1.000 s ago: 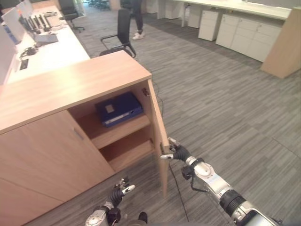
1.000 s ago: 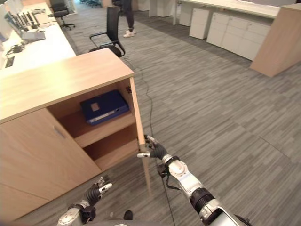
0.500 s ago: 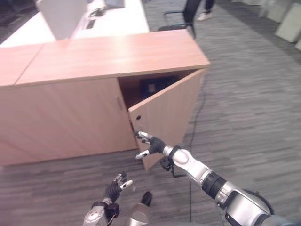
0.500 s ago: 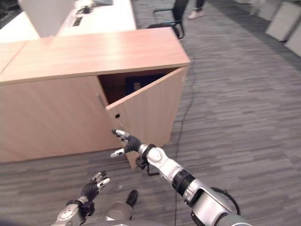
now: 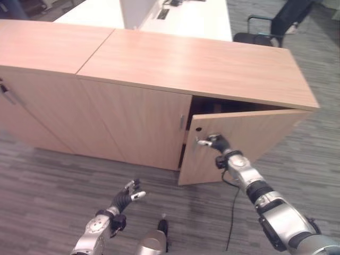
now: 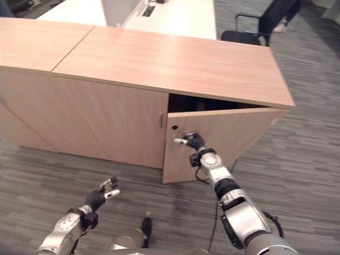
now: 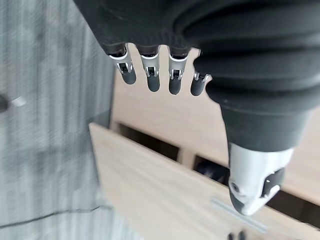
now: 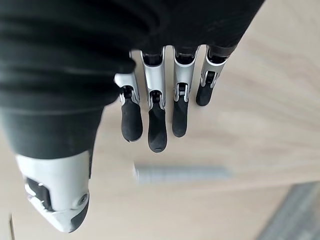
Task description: Put the empty folder in the office cabinet
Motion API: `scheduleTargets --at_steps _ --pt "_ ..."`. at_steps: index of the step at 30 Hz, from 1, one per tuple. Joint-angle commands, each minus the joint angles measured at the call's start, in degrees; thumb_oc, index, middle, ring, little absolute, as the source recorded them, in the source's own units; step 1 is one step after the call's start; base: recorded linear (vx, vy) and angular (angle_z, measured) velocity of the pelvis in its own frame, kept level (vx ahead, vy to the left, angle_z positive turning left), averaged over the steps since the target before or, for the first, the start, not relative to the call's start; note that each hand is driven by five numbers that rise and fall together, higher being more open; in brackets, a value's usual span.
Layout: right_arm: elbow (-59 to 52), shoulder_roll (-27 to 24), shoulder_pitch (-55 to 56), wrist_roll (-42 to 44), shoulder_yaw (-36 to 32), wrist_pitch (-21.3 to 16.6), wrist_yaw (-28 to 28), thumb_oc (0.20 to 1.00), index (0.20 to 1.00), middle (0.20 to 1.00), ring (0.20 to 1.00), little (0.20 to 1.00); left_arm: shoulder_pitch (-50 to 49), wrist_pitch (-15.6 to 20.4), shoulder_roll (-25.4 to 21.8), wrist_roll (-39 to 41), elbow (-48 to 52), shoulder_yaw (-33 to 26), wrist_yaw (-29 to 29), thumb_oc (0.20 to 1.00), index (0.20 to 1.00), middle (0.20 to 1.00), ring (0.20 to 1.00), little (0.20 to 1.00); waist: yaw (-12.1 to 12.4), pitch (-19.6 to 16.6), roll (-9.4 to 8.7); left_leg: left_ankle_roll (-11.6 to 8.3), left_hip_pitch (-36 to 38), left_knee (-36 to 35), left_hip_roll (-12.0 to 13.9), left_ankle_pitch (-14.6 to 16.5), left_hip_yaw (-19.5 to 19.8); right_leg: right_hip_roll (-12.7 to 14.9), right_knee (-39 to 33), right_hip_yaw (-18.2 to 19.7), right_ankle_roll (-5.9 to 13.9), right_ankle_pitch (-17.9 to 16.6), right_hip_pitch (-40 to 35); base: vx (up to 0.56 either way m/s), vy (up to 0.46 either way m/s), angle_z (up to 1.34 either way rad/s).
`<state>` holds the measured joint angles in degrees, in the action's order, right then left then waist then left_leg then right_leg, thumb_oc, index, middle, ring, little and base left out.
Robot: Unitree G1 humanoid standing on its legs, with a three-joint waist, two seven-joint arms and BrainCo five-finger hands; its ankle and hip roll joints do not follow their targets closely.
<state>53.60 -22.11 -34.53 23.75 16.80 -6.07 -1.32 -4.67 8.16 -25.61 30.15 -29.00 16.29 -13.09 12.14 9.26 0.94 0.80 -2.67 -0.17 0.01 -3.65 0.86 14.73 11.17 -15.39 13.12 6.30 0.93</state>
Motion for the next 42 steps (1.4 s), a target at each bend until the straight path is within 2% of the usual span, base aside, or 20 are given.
scheduleTargets --at_steps 1,4,8,17,23,25,27,31,32,33,34,37,39,41,42 --pt "2.6 -6.4 -5.8 4.8 -4.4 -4.0 -2.6 1.0 1.0 1.0 1.0 1.0 -1.8 2.4 -2.9 1.1 2.5 2.9 -2.0 1.0 1.0 1.0 1.0 1.0 -0.3 -2.0 -2.7 -3.92 1.7 1.0 1.8 5.3 5.0 1.6 -7.3 3.0 0.77 -9.0 -1.6 0.2 -0.131 1.54" --pt "6.0 -8.0 -6.9 5.3 -6.0 -3.7 -2.6 1.0 1.0 1.0 1.0 1.0 -2.6 2.6 -2.9 1.0 2.3 2.5 -2.2 1.0 1.0 1.0 1.0 1.0 0.1 -3.2 -3.45 -4.33 2.1 0.0 1.5 5.0 5.5 2.0 -9.4 0.5 1.15 -10.3 -4.2 0.1 -0.101 1.42" --pt "10.8 -10.6 -9.0 4.1 -5.1 -2.4 -1.6 1.0 1.0 1.0 1.0 1.0 -4.0 1.9 -2.6 1.7 2.5 1.9 -2.9 1.0 1.0 1.0 1.0 1.0 1.1 -4.8 -3.48 -5.16 3.1 -2.3 2.1 4.1 7.1 0.5 -12.8 -2.3 0.94 -9.9 -7.2 0.11 -0.118 0.36" --pt "15.0 -11.9 -10.2 3.4 -4.6 -2.0 -1.5 1.0 1.0 1.0 1.0 1.0 -4.1 1.5 -1.6 1.4 2.9 3.7 -3.1 1.0 1.0 1.0 1.0 1.0 1.5 -5.3 -3.07 -6.45 3.7 -3.7 2.9 3.2 10.6 -1.6 -15.0 -5.0 -0.14 -8.5 -10.1 0.03 -0.061 0.15" --pt "13.3 -10.1 -7.5 5.2 -5.5 -2.7 -1.6 1.0 1.0 1.0 1.0 1.0 -3.8 1.4 -0.8 1.2 2.2 3.7 -2.5 1.0 1.0 1.0 1.0 1.0 1.1 -5.6 -2.62 -6.74 3.9 -3.9 3.2 3.0 11.3 -2.2 -15.4 -5.4 -0.7 -7.9 -10.9 0.01 -0.015 0.12" --pt "6.6 -6.4 -1.4 6.9 -6.2 -4.1 -1.3 1.0 1.0 1.0 1.0 1.0 -3.8 1.8 0.3 0.9 1.0 2.6 -1.3 1.0 1.0 1.0 1.0 1.0 -0.1 -5.5 -2.14 -6.65 4.3 -3.9 3.4 3.1 10.7 -2.3 -15.5 -4.8 -0.87 -7.8 -10.9 0.0 0.0 0.0" --pt "3.4 -4.8 2.2 7.1 -6.6 -4.5 -1.5 1.0 1.0 1.0 1.0 1.0 -3.9 2.0 0.7 0.8 0.8 2.1 -0.8 1.0 1.0 1.0 1.0 1.0 -0.5 -5.5 -2.01 -6.61 4.5 -4.0 3.5 3.2 10.5 -2.3 -15.4 -4.6 -0.95 -7.7 -10.9 0.0 0.0 0.0" --pt "-6.9 0.7 19.0 5.1 -9.3 -5.6 -0.1 1.0 1.0 1.0 1.0 1.0 -4.4 2.5 3.4 0.3 -0.5 -1.4 0.3 1.0 1.0 1.0 1.0 1.0 -3.4 -5.4 -1.51 -6.59 5.2 -4.2 3.9 3.5 9.3 -2.3 -15.2 -3.6 -1.0 -7.8 -10.4 0.0 0.004 -0.03" --pt "-10.6 2.7 27.6 3.0 -10.2 -5.4 1.5 1.0 1.0 1.0 1.0 1.0 -4.9 2.8 4.4 -0.7 -1.6 -3.4 0.4 1.0 1.0 1.0 1.0 1.0 -5.0 -5.5 -1.4 -6.58 5.6 -4.3 4.1 3.7 8.7 -2.2 -15.1 -3.1 -0.98 -7.8 -10.3 -0.01 0.014 -0.19" --pt "-11.9 3.4 31.4 1.5 -10.3 -5.5 2.4 1.0 1.0 1.0 1.0 1.0 -5.0 3.0 4.9 -1.3 -2.1 -4.4 0.4 1.0 1.0 1.0 1.0 1.0 -5.9 -5.4 -1.31 -6.57 5.8 -4.3 4.2 3.8 8.3 -2.0 -15.0 -2.8 -0.97 -7.8 -10.1 0.0 0.013 -0.27" --pt "-12.2 3.4 31.7 1.4 -10.3 -5.4 2.3 1.0 1.0 1.0 1.0 1.0 -5.1 3.0 4.9 -1.4 -2.2 -4.3 0.4 1.0 1.0 1.0 1.0 1.0 -5.9 -5.5 -1.31 -6.57 5.9 -4.3 4.2 3.8 8.3 -2.0 -14.9 -2.7 -0.97 -7.8 -10.1 -0.01 0.005 -0.24" --pt "-14.6 3.3 40.8 -7.5 -9.2 -4.6 5.0 1.0 1.0 1.0 1.0 1.0 -5.9 3.7 5.9 -4.2 -4.2 -6.5 0.6 1.0 1.0 1.0 1.0 1.0 -8.5 -5.6 -1.21 -6.62 6.3 -4.4 4.6 4.0 6.5 -1.7 -14.6 -1.2 -0.89 -8.1 -9.2 -0.02 0.002 -0.28" --pt "-12.3 3.4 42.0 -9.9 -8.2 -4.2 5.1 1.0 1.0 1.0 1.0 1.0 -5.6 3.8 6.3 -5.6 -5.9 -6.5 1.2 1.0 1.0 1.0 1.0 1.0 -10.0 -5.6 -1.15 -6.57 6.8 -4.5 4.8 4.1 4.8 -1.6 -14.7 0.5 -0.81 -8.6 -8.4 -0.03 0.011 -0.62" --pt "-12.3 3.4 42.0 -9.9 -8.2 -4.2 5.1 1.0 1.0 1.0 1.0 1.0 -5.6 3.9 6.3 -5.6 -6.0 -6.5 1.2 1.0 1.0 1.0 1.0 1.0 -10.0 -5.6 -1.15 -6.57 6.9 -4.6 4.8 4.2 4.7 -1.6 -14.7 0.6 -0.81 -8.6 -8.3 -0.02 0.004 -0.4" --pt "-10.0 3.1 41.2 -11.2 -7.0 -3.7 5.4 1.0 1.0 1.0 1.0 1.0 -5.2 3.9 6.5 -5.8 -6.8 -6.4 1.8 1.0 1.0 1.0 1.0 1.0 -11.1 -5.4 -1.15 -6.37 7.3 -4.5 4.9 4.3 3.1 -1.6 -14.5 2.2 -0.77 -9.0 -7.5 -0.03 0.002 -0.28"
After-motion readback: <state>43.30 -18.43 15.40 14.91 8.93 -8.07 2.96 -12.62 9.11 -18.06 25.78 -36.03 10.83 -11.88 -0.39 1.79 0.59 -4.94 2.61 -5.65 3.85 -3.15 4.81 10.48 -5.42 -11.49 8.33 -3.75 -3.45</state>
